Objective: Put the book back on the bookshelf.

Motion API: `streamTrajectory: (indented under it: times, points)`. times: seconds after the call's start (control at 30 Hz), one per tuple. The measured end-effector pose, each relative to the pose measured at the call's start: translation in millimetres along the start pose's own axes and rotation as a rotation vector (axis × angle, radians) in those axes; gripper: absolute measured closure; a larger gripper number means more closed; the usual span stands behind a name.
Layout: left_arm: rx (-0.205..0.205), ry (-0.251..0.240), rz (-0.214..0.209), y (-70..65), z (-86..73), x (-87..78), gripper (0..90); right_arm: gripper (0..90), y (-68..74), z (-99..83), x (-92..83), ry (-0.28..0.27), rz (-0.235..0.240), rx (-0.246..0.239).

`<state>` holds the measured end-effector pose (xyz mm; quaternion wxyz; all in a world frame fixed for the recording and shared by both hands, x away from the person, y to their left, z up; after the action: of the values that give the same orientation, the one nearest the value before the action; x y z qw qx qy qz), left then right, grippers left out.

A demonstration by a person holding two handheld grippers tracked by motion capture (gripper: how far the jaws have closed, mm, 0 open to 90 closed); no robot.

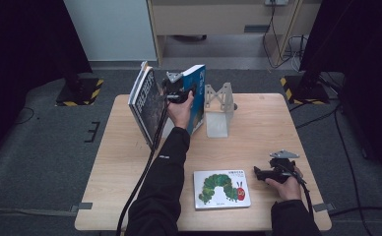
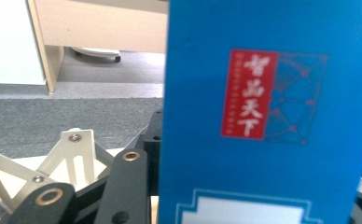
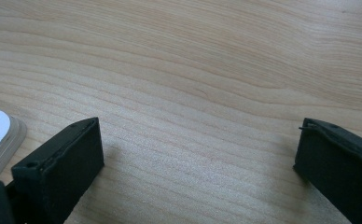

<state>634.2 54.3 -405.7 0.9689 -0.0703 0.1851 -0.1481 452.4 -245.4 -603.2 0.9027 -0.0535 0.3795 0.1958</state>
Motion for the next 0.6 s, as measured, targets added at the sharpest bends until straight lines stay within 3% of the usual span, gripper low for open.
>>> streamTrajectory:
  times: [0.27,0.6]
  points:
    - [0.024,-0.006,0.001,-2.4,-5.3,-6.1,58.5,1.2,0.0,0.0,0.0,0.000,0.000,0.000]
    - [0.041,0.011,0.003,3.8,-11.9,-20.1,58.2,1.2,0.0,0.1,0.1,-0.002,-0.001,0.000]
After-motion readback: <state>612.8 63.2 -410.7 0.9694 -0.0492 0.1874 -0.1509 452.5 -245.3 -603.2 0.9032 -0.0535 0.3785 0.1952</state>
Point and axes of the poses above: each handheld gripper's, and its own axes: x roughly forward along the jaws, z roughly out of its top, y roughly to its left, the point moved 9 cm from there along x, roughly forward along the jaws, and after that the axes turned 4 degrees about z, right-handed, at the moved point
